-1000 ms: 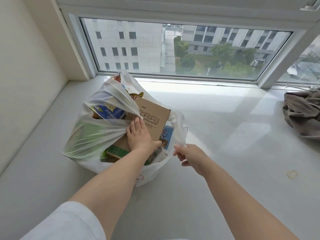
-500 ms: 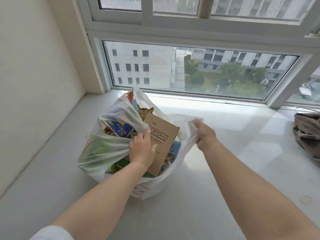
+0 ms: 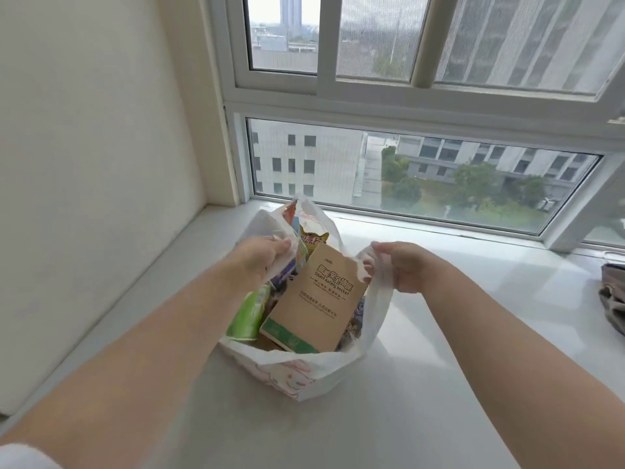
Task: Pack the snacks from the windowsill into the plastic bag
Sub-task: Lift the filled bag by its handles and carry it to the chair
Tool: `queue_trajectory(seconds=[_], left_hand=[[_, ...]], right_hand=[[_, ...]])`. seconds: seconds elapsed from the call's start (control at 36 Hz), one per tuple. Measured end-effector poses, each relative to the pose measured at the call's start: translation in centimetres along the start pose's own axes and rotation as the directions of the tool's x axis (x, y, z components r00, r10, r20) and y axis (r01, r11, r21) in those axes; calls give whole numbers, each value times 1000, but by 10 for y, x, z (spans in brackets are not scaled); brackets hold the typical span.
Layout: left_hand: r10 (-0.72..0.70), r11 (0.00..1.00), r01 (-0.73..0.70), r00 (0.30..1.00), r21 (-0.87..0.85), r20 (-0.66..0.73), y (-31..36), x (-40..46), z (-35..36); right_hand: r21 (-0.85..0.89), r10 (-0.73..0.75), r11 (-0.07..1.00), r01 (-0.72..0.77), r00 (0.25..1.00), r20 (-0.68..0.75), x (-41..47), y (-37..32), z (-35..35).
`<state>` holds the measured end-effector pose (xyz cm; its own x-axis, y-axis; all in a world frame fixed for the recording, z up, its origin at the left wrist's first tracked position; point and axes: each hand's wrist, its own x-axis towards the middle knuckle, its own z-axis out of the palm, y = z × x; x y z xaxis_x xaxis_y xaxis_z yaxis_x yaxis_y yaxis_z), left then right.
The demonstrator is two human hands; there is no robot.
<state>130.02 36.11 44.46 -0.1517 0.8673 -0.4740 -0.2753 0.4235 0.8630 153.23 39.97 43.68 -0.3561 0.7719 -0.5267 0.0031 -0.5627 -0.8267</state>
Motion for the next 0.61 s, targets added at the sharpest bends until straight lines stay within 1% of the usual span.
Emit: queue_trajectory(seconds=[0.03, 0.06, 0.11, 0.17, 0.22, 0.25, 0.28, 0.31, 0.33, 0.39, 0.44, 0.5, 0.53, 0.56, 0.61], left_hand=[[25, 999, -26, 1000, 35, 11, 12, -6, -3], [44, 996, -45, 999, 76, 20, 25, -12, -5], [94, 984, -97, 995, 146, 25, 54, -25, -6], [185, 967, -181, 983, 178, -7, 81, -38, -11], [288, 955, -281, 956, 98, -64, 103, -50, -23], [327, 945, -325, 940, 34, -99, 112, -54, -32], [383, 923, -386, 912, 8, -145, 119, -57, -42], [441, 895, -445, 875, 29, -200, 123, -58, -51], [497, 866, -494, 827, 83, -262, 126, -59, -58], [584, 810, -547, 729, 210, -356, 124, -65, -64], [653, 757, -565, 659, 328, -372, 112, -70, -66], [725, 687, -585, 591, 432, -354, 92, -81, -73], [757, 649, -592, 566, 477, -328, 81, -88, -76], [780, 619, -597, 543, 509, -311, 73, -95, -80], [795, 601, -607, 521, 519, -312, 63, -107, -87]], right_hand=[[-42, 17, 999, -17, 1000, -9, -3, -2, 0], [-74, 4, 997, -7, 999, -36, -7, -7, 3], [-108, -105, 990, 88, 980, -170, -12, -19, 11], [-146, -252, 965, 217, 918, -305, -16, -33, 18], [-144, -405, 914, 379, 835, -373, -24, -48, 22], [-110, -465, 880, 462, 793, -394, -28, -57, 21], [-81, -513, 844, 530, 752, -414, -33, -66, 20], [-102, -556, 813, 573, 711, -431, -37, -76, 21], [-161, -598, 788, 594, 676, -430, -41, -86, 26], [-304, -678, 734, 608, 632, -375, -48, -102, 47], [-403, -736, 672, 621, 619, -273, -51, -111, 73], [-495, -756, 624, 605, 628, -185, -52, -110, 93], [-512, -755, 611, 604, 639, -146, -53, -107, 99], [-512, -749, 606, 609, 653, -110, -54, -103, 104], [-495, -734, 618, 611, 674, -84, -55, -93, 112]])
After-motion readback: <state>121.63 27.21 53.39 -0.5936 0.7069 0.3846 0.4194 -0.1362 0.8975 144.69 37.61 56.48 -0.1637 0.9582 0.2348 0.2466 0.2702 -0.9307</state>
